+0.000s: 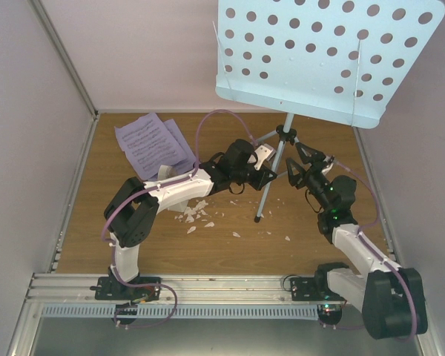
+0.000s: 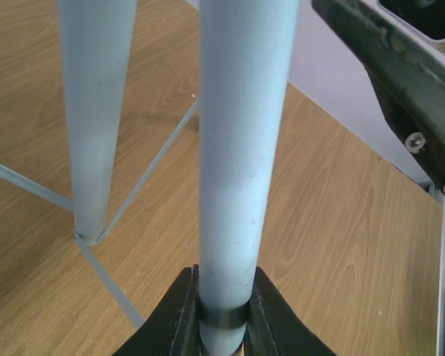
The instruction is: Pack up the instrument practice props
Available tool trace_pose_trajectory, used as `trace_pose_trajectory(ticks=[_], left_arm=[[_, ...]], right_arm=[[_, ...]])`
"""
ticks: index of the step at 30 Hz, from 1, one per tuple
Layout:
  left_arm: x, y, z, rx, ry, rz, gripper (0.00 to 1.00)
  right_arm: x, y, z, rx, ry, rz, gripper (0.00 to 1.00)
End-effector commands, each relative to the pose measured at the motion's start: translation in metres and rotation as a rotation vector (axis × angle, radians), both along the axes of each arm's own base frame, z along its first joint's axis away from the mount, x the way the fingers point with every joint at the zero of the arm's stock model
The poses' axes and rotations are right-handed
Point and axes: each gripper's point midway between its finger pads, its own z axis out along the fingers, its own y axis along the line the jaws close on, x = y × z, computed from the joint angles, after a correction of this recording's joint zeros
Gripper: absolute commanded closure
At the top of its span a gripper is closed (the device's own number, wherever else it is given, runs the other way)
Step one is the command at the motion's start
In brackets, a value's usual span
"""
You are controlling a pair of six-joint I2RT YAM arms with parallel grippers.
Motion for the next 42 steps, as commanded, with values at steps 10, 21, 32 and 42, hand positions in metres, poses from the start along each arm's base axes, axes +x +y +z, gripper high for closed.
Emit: trace_pose_trajectory(ticks=[10, 21, 32, 42], left_arm=[[0.008, 0.007, 0.022, -0.044, 0.009, 0.055, 1.0], [0.007, 0.009, 0.024, -0.042, 0.005, 0.058, 1.0], [0.006, 0.012, 0.026, -0.041, -0.002, 0.065, 1.0], [0.006, 0.014, 0.036, -0.059, -0.017, 0.056, 0.66]], right_arm=[[0.027, 0.014, 0.029, 0.169, -0.016, 0.056, 0.62], [0.019, 0.006, 0.01, 0.123, 0.03, -0.001, 0.99], [0.013, 0.001, -0.039, -0.034, 0.087, -0.044, 0.54], [-0.017, -0.074, -0.048, -0.38, -0.015, -0.304, 0.29]])
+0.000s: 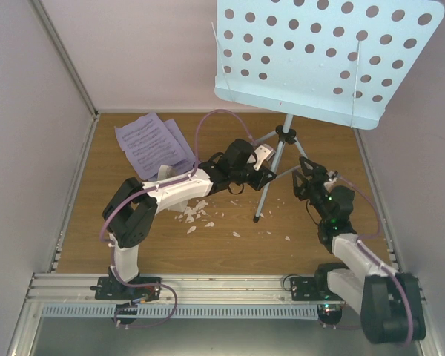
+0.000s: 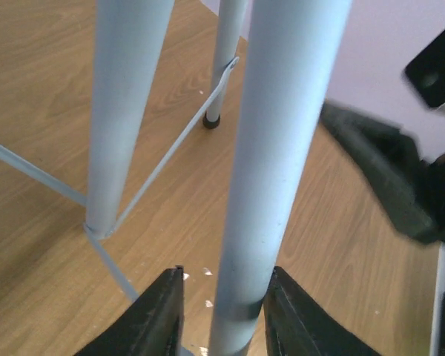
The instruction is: Pack up the instrument practice props
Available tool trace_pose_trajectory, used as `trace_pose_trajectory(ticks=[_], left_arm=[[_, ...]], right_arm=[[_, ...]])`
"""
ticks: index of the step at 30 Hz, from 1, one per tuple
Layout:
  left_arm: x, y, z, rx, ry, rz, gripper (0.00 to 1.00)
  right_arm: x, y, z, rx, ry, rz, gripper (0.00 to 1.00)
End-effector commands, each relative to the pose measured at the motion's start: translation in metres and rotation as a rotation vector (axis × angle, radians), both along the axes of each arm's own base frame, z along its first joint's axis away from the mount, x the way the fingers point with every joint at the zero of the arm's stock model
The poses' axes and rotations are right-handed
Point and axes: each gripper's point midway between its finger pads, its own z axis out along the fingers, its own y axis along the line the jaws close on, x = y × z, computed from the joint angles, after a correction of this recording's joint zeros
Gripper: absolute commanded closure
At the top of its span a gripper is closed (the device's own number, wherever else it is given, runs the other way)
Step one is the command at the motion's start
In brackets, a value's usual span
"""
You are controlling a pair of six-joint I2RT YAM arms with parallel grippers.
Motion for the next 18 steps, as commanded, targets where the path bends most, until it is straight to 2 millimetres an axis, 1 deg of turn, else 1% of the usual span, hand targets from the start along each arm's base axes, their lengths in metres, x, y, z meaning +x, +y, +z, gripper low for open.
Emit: trace_pose_trajectory(ticks=[1, 3, 4, 6, 8, 11, 12, 16, 18], left_arm=[[0.009, 0.01, 0.038, -0.078, -0.026, 0.045, 0.62], [0.01, 0.01, 0.045, -0.11, -0.023, 0.032, 0.54], [0.011, 0.011, 0.047, -0.125, -0.018, 0.028, 0.51], [0.014, 0.012, 0.056, -0.169, -0.024, 0.014, 0.48], [0.015, 0.011, 0.061, -0.198, -0.03, -0.008, 0.47], [0.014, 0.005, 0.065, -0.215, -0.042, -0.051, 0.48], [0.013, 0.003, 0.065, -0.217, -0.042, -0.067, 0.49], [0.011, -0.002, 0.064, -0.222, -0.051, -0.104, 0.6], [0.009, -0.004, 0.064, -0.224, -0.052, -0.124, 0.63]], right_arm=[[-0.003, -0.047, 0.022, -0.31, -0.102, -0.16, 0.28], [-0.001, -0.061, 0.05, -0.495, -0.188, -0.204, 0.27], [0.001, -0.062, 0.064, -0.576, -0.235, -0.198, 0.25], [0.009, -0.057, 0.088, -0.71, -0.343, -0.146, 0.23], [0.018, -0.045, 0.103, -0.779, -0.45, -0.044, 0.23], [0.03, -0.019, 0.114, -0.82, -0.61, 0.155, 0.25], [0.032, -0.011, 0.123, -0.832, -0.672, 0.207, 0.27], [0.036, 0.005, 0.136, -0.874, -0.819, 0.348, 0.3], [0.037, 0.011, 0.139, -0.896, -0.864, 0.396, 0.32]])
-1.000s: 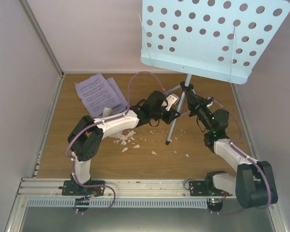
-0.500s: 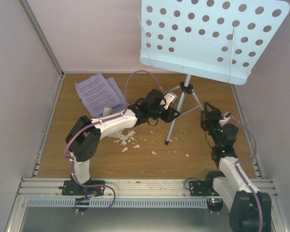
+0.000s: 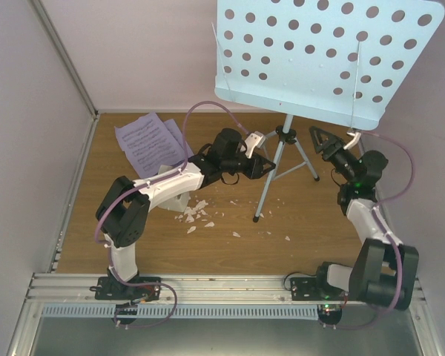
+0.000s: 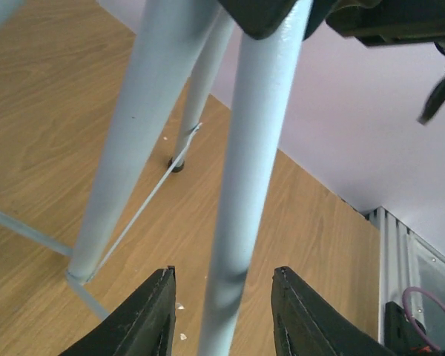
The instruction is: Pack up the instrument practice props
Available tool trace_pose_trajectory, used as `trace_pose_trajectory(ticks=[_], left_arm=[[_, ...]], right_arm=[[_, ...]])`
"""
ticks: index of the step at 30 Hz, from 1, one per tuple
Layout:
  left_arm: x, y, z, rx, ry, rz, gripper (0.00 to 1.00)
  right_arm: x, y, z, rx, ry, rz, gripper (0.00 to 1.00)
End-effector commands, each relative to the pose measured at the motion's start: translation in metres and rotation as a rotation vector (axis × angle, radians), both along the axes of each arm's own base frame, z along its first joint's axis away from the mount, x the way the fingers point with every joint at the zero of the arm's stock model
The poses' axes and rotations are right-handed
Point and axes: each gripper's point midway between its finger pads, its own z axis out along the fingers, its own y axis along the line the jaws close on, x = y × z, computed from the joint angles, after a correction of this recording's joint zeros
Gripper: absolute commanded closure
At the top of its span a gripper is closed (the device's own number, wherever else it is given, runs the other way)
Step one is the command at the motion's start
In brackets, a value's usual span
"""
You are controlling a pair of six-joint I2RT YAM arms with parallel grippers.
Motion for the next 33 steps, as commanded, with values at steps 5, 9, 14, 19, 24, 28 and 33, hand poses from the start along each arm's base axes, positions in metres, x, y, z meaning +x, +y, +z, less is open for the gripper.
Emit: trace_pose_trajectory(ticks=[5, 9, 14, 19, 24, 28, 33], left_arm=[[-0.005, -0.018, 0.022, -0.079, -0.072, -0.114, 0.62], [-0.002, -0.021, 0.018, -0.072, -0.072, -0.117, 0.68], [0.003, -0.024, 0.009, -0.054, -0.059, -0.111, 0.79], [0.008, -0.024, 0.003, -0.036, -0.06, -0.092, 0.84], [0.013, -0.027, -0.004, -0.026, -0.053, -0.078, 1.0], [0.018, -0.023, 0.017, -0.045, -0.105, -0.039, 1.0], [0.019, -0.014, 0.068, -0.112, -0.201, 0.002, 1.0]], right_arm=[[-0.018, 0.045, 0.034, -0.22, -0.272, 0.331, 0.35], [-0.015, 0.065, 0.037, -0.242, -0.315, 0.432, 0.4], [-0.005, 0.074, 0.046, -0.263, -0.359, 0.46, 0.47], [-0.001, 0.082, 0.05, -0.284, -0.392, 0.486, 0.55], [-0.005, 0.093, 0.053, -0.307, -0.436, 0.516, 0.67], [-0.009, 0.099, 0.057, -0.331, -0.47, 0.532, 0.82], [-0.013, 0.109, 0.044, -0.351, -0.445, 0.551, 0.95]])
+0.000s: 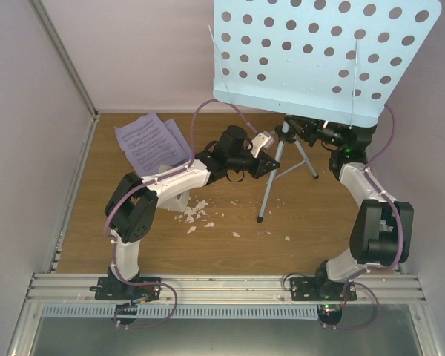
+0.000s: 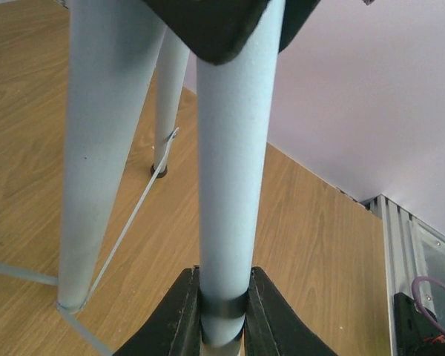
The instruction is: Pack up the instrument practice props
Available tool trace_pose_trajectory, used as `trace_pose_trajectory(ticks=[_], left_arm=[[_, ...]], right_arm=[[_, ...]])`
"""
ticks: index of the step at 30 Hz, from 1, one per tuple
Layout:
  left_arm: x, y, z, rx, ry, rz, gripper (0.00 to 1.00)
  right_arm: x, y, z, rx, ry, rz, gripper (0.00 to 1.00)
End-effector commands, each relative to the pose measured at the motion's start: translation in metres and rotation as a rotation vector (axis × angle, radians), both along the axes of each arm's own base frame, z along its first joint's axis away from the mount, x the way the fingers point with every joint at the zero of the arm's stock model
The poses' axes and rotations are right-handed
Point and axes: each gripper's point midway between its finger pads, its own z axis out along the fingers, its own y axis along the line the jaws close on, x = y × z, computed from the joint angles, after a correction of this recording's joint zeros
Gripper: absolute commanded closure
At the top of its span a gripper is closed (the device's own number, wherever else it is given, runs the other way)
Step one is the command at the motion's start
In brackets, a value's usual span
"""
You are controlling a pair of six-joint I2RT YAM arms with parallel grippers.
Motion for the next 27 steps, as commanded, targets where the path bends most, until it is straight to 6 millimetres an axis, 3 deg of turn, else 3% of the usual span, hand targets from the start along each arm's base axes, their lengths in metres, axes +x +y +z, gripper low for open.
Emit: trace_pose_trajectory(ticks=[1, 11, 17, 22, 27], left_arm=[[0.013, 0.005, 0.076, -0.128, -0.157, 0.089, 1.0], [-0.013, 0.04, 0.185, -0.294, -0.318, 0.145, 1.0], [-0.034, 0.066, 0.222, -0.348, -0.37, 0.176, 1.0], [-0.058, 0.079, 0.236, -0.353, -0.322, 0.134, 1.0], [-0.086, 0.088, 0.21, -0.326, -0.161, 0.075, 1.0]], right_arm=[[-0.026, 0.029, -0.002, -0.027, 0.043, 0.118, 0.98], [-0.057, 0.05, 0.01, -0.026, 0.035, 0.129, 1.0], [-0.075, 0.052, 0.02, -0.003, 0.057, 0.11, 0.99], [-0.074, 0.058, 0.027, 0.017, 0.153, 0.024, 0.99], [-0.064, 0.063, -0.002, 0.083, 0.4, -0.064, 0.99]])
